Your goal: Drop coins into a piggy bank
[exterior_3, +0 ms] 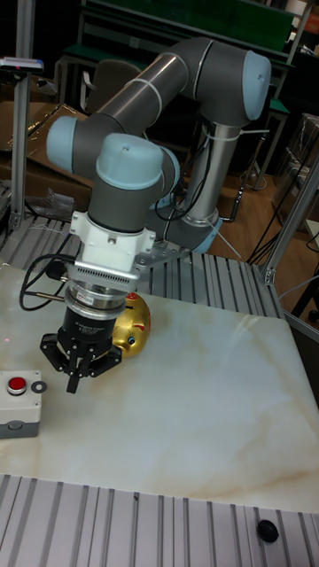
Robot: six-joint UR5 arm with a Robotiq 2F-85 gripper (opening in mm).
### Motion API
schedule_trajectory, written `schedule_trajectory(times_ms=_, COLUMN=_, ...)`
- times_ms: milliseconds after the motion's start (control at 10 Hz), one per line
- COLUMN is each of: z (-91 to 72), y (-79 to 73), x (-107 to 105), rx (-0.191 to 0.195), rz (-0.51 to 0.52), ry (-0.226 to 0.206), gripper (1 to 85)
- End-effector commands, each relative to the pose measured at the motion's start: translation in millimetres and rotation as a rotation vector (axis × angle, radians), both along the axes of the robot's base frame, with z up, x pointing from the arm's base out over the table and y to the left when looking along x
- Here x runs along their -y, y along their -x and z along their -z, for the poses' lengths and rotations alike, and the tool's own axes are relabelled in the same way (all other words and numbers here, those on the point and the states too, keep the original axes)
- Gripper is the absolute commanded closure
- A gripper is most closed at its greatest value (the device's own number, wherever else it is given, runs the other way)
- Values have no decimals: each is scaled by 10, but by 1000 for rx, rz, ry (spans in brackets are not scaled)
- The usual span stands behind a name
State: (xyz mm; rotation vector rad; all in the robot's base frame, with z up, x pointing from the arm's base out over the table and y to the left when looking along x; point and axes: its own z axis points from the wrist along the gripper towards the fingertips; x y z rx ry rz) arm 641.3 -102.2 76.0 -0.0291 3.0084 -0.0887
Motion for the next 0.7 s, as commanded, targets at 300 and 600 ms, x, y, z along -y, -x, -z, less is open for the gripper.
schedule_trajectory(times_ms=300, z=-128, y=64, x=-78, rx=-18, rz=-14, ry=49, gripper=617)
schedule_trajectory(times_ms=600, z=-123, y=41, x=-17, rx=-13, rz=-42, ry=86, gripper=537)
